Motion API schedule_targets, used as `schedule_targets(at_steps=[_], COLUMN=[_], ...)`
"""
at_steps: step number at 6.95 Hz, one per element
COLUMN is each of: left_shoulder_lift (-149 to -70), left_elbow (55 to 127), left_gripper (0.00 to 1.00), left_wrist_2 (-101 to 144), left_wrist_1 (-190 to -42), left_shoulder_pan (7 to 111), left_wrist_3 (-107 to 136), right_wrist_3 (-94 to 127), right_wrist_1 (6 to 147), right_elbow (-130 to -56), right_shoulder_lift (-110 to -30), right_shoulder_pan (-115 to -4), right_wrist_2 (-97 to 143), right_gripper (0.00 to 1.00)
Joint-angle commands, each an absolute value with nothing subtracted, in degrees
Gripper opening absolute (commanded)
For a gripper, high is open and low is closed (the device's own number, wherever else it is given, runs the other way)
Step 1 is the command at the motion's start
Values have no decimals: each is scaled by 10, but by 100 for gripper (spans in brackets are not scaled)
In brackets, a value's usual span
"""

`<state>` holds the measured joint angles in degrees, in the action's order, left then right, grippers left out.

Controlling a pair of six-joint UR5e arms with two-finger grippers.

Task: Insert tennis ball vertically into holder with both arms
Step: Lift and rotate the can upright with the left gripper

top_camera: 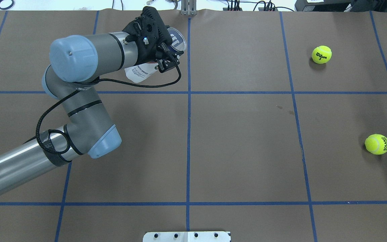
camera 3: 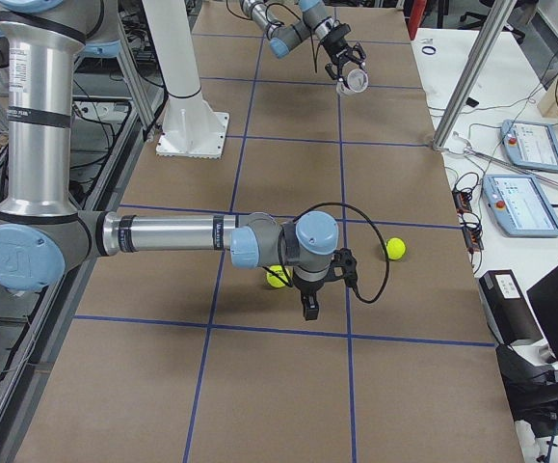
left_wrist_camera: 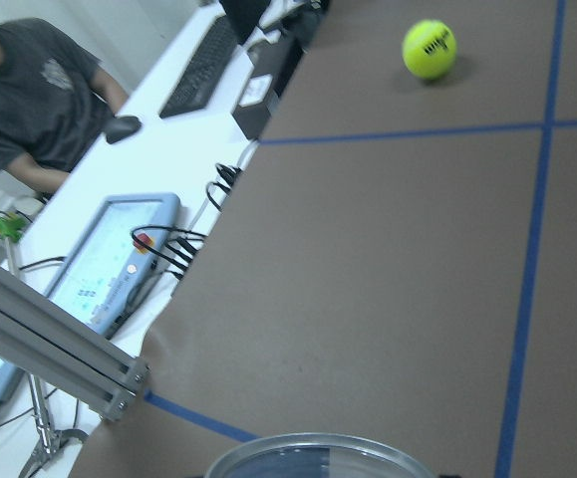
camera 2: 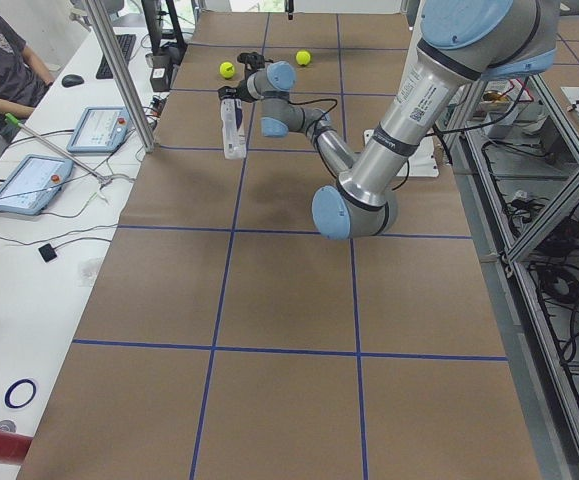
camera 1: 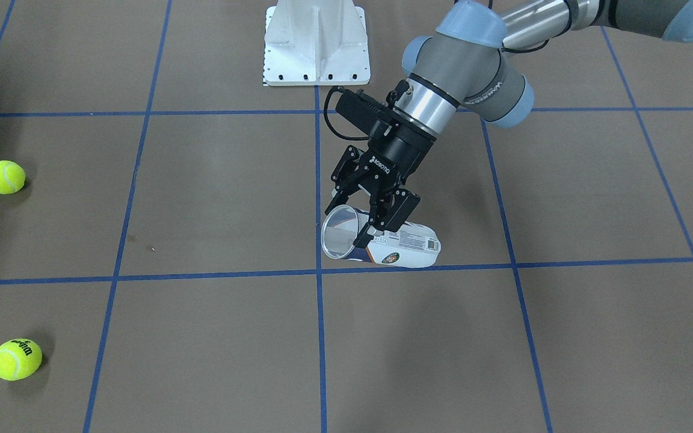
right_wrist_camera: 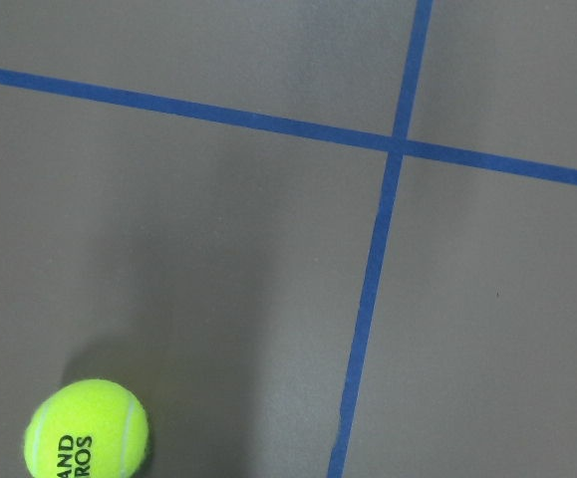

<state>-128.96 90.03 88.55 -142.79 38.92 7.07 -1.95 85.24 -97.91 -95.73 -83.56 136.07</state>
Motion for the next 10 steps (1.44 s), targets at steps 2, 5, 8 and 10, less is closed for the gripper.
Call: schedule_targets(at_steps=[2,5,8,10], left_shoulder_lift=[-1269,-1272,-1285,-1287], left_elbow=[889,783,760,730], left_gripper=[69,69,69,69], left_wrist_2=[850,744,684,658], left_wrist_1=[-1587,-1773,-1878,-1928], left_shoulder_pan=[380,315,264,235], left_wrist_3=[176,199,224,229], right_wrist_3=[-16,36,159,177], right_wrist_1=[790,777,775,775], right_elbow=[-982,-988,-1021,-1032], right_shoulder_lift=[-957,-947,-936,-936], right_shoulder_pan=[-818,-792,-740,-707], right_wrist_2=[1393,1390,1373,1310], right_gripper=[99,99,99,99])
